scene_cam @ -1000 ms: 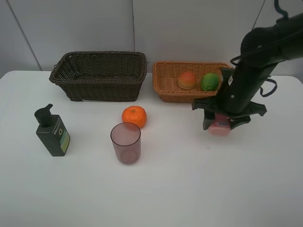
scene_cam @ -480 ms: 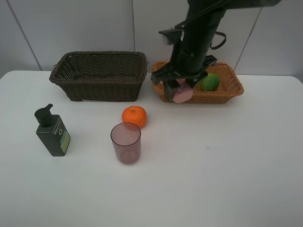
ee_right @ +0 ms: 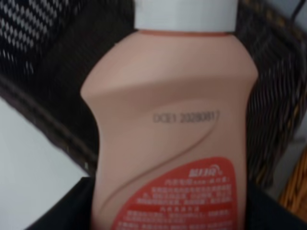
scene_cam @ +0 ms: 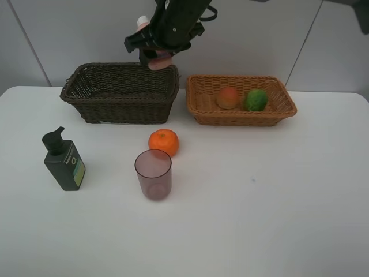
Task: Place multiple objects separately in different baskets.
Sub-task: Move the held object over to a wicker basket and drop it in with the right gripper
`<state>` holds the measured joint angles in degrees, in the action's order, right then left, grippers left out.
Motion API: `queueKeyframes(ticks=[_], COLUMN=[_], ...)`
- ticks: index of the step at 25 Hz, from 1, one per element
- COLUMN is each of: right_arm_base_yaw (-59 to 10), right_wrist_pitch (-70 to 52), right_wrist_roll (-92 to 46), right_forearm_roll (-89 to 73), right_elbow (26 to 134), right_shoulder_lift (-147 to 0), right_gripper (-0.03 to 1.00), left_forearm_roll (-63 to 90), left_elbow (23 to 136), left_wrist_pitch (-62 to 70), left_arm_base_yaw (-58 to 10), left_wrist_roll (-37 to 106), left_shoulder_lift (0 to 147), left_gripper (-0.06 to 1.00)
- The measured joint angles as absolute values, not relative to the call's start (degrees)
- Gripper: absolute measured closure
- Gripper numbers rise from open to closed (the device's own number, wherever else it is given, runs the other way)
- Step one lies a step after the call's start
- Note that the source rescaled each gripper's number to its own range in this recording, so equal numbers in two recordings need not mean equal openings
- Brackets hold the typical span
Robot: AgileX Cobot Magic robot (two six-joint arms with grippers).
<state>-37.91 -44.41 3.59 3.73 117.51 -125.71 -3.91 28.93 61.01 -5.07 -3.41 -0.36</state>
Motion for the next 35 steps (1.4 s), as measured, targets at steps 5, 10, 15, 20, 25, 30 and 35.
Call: queueKeyframes(ticks=[5,10,15,20,25,30,35], right_arm_base_yaw=[-37.9,-37.9,-37.7,-37.1,-36.3,-35.3,-35.2], right_wrist_pitch=[-32.2,-25.9,-22.3,-21.7,-21.6,-21.7,-21.8], right_wrist_roll=[3.6,3.6,3.6,3.6,3.6,3.6,3.6], right_forearm_roll=[3.9,3.9,3.9,3.9,3.9,3.9,3.9], right_elbow=[117.5,117.5,117.4,117.3,117.3,117.3,117.3], right_shoulder_lift=[-129.3,-134.7,-139.2,-140.7,-140.7,-140.7,-140.7], right_gripper=[0.96,0.96,0.96,0.96,0.97,0.90,0.42], left_forearm_roll=[-3.9,-3.9,-3.9,-3.9,-3.9,-3.9,-3.9], left_elbow=[28.9,28.9,28.9,28.9,28.9,28.9,28.9], left_wrist_pitch=[61.0,61.0,61.0,61.0,61.0,61.0,61.0], left_arm_base_yaw=[-5.1,-5.1,-5.1,-5.1,-5.1,-5.1,-5.1], left_wrist_roll=[-3.4,-3.4,-3.4,-3.4,-3.4,-3.4,-3.4], left_shoulder_lift=[-0.4,-0.4,-0.4,-0.4,-0.4,-0.4,-0.4], left_gripper=[-0.02,-0.02,-0.02,-0.02,-0.02,-0.02,-0.02])
